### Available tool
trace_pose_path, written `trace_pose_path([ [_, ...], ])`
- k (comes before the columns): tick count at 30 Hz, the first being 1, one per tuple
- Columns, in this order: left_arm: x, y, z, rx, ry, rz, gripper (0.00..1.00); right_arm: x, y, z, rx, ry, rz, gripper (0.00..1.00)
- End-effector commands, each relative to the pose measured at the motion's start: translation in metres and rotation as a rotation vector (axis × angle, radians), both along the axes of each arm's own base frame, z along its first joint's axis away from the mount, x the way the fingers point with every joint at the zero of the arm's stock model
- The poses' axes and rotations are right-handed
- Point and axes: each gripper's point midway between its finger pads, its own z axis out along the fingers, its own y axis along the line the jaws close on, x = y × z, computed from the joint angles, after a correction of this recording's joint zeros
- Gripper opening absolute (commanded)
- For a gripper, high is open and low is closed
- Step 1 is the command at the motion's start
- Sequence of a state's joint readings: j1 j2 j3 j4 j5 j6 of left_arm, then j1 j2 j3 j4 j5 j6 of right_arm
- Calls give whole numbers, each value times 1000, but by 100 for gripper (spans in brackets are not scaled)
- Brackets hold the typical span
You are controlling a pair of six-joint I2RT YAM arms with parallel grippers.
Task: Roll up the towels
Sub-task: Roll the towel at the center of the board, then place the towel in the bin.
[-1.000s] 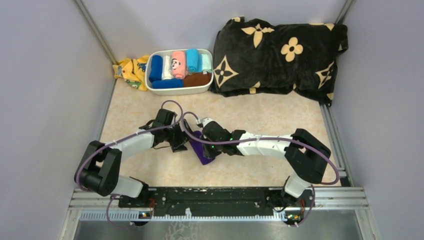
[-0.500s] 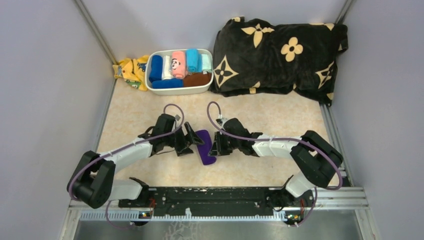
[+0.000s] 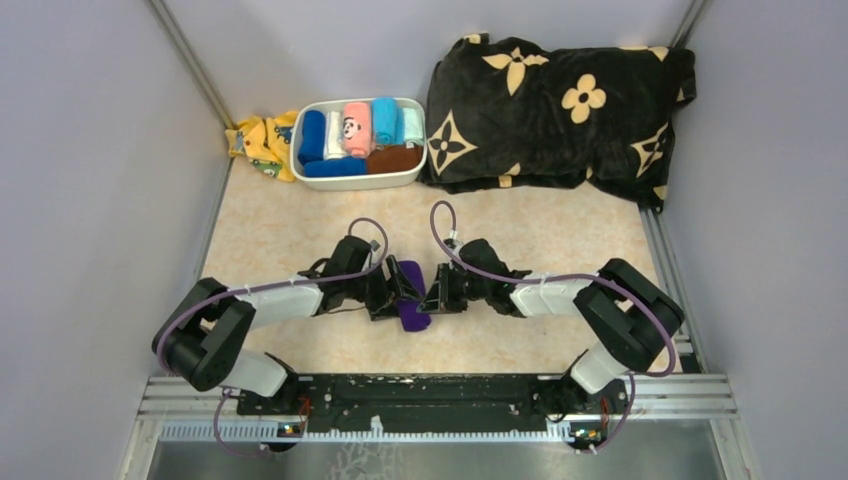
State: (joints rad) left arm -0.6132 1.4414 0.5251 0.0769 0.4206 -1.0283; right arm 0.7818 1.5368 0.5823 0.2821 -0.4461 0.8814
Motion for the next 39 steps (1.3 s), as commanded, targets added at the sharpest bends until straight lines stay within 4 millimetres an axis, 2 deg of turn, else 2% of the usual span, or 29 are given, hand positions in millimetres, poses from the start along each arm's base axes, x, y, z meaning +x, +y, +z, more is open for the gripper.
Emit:
trace_pose_path([
  [1,-3,0,-2,-12,-7,19,80,3,3,-1,42,26,-20,13],
  [6,-9,-2,-8,-16,18,25,77,5,5,-5,52,57,-51,13],
  [10,-7,-1,-4,-35,-13,55,76,8,6,-3,66,61,-77,13],
  [18,-4,-1,-17,-29,-29,76,54,16,13,5,125,40,-104,14],
  [21,5,-2,-15,-21,-73,81,45,21,18,14,159,6,-100,18],
  [26,29,9,-18,60,-169,74,29,28,18,30,174,-78,-99,31],
  [31,67,37,-21,96,-208,95,24,38,1,47,73,-211,-113,48],
  [34,94,49,-7,83,-273,100,23,48,-15,59,-44,-312,-113,58],
  [39,142,61,35,53,-409,72,22,58,-45,71,-195,-418,-130,69],
])
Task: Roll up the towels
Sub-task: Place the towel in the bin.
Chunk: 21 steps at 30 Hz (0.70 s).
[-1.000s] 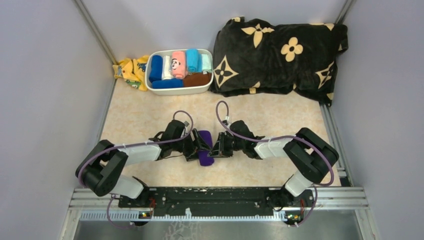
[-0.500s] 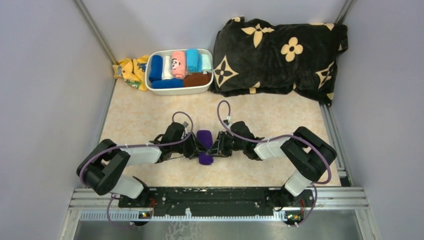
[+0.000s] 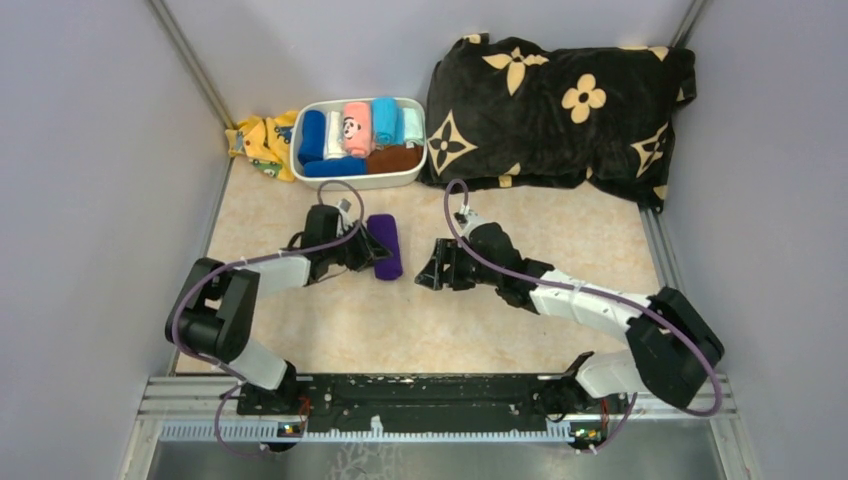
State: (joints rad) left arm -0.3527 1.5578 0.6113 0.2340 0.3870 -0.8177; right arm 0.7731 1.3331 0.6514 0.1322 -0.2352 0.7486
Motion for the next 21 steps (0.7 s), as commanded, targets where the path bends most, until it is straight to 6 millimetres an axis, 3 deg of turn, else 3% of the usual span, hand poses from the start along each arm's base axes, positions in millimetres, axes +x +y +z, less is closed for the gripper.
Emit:
trace_pose_path([
  [1,44,15,38,28,-167,-72,21,20,-35,16,-181,-146,-49,71],
  [5,87,46,78,59,-280,-65,21,23,-58,18,-280,-169,-86,79],
  [9,135,87,112,88,-362,-34,21,25,-72,20,-360,-207,-81,82],
  [13,187,111,146,77,-466,-41,21,30,-78,22,-403,-233,-69,83],
  [16,223,125,150,94,-487,-55,22,34,-80,23,-432,-245,-61,83],
  [21,271,145,138,106,-507,-84,23,35,-82,20,-464,-236,-52,83],
])
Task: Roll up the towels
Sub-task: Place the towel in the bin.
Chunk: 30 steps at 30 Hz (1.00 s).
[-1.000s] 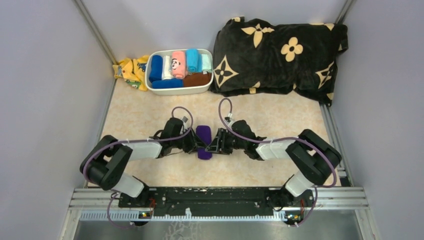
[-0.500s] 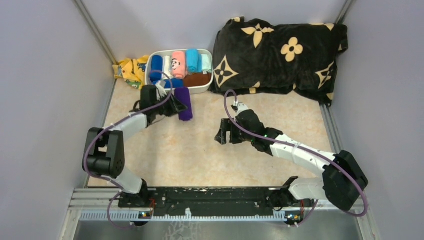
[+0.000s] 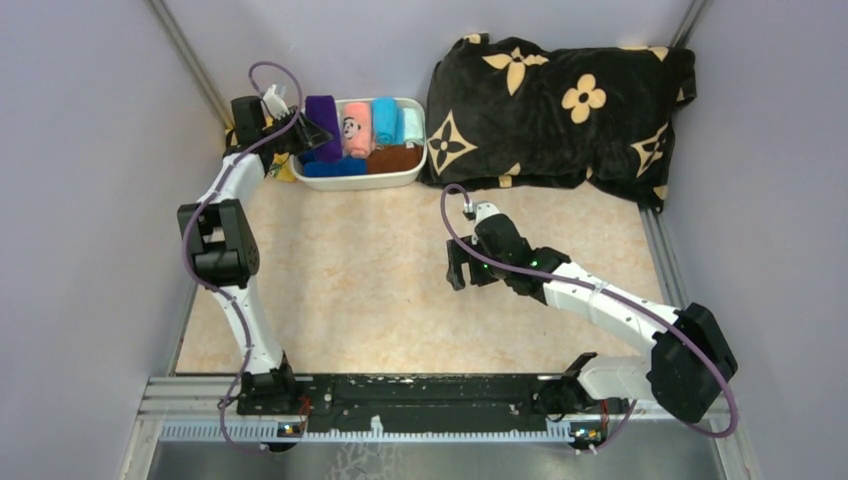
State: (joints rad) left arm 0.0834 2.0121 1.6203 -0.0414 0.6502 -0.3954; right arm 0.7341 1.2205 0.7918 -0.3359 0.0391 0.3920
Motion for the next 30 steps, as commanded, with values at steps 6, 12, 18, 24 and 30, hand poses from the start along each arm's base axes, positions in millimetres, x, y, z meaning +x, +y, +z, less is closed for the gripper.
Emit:
trace_pose_path([
  [6,60,12,-55,45,52,-115,29,18,-3,18,-38,-45,-17,83],
  [12,79,31,-87,88,65,-64,36,18,-3,18,-43,-33,-31,82],
  [18,82,36,-86,101,37,-72,55,17,-4,16,-49,-16,-36,82],
  [24,87,35,-67,81,-8,-64,68,15,-3,16,-40,-8,-36,82],
  [30,89,35,-52,69,-35,-50,77,13,-6,20,-32,-14,-44,82],
])
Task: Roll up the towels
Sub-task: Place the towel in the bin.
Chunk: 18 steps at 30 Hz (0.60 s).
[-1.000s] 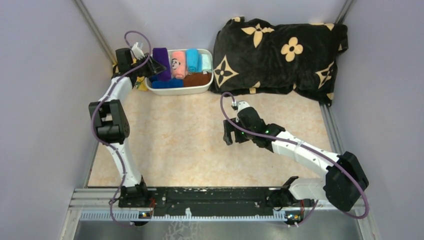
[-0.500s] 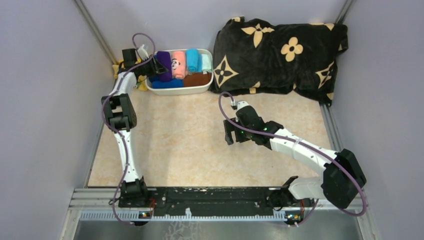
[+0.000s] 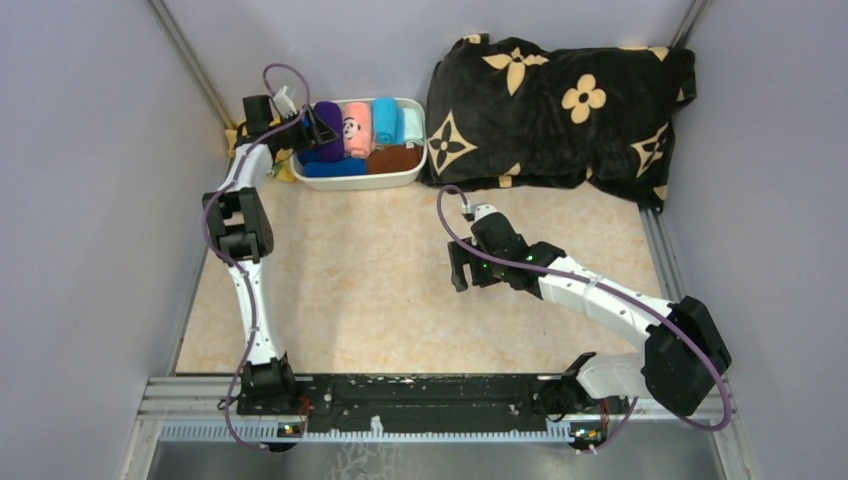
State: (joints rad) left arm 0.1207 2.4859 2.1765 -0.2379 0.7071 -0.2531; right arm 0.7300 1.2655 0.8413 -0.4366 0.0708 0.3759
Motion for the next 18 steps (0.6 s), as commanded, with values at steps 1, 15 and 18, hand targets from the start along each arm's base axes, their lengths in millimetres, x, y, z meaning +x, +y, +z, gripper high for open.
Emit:
trace_pose_path([
  [1,6,8,25,-4,-69,18,78,14,4,30,56,-70,-31,82],
  [15,-47,24,109,73,-146,141,99,47,-19,75,29,-271,-146,90],
  [18,-83,20,121,59,-121,165,99,62,-39,87,5,-326,-217,93],
])
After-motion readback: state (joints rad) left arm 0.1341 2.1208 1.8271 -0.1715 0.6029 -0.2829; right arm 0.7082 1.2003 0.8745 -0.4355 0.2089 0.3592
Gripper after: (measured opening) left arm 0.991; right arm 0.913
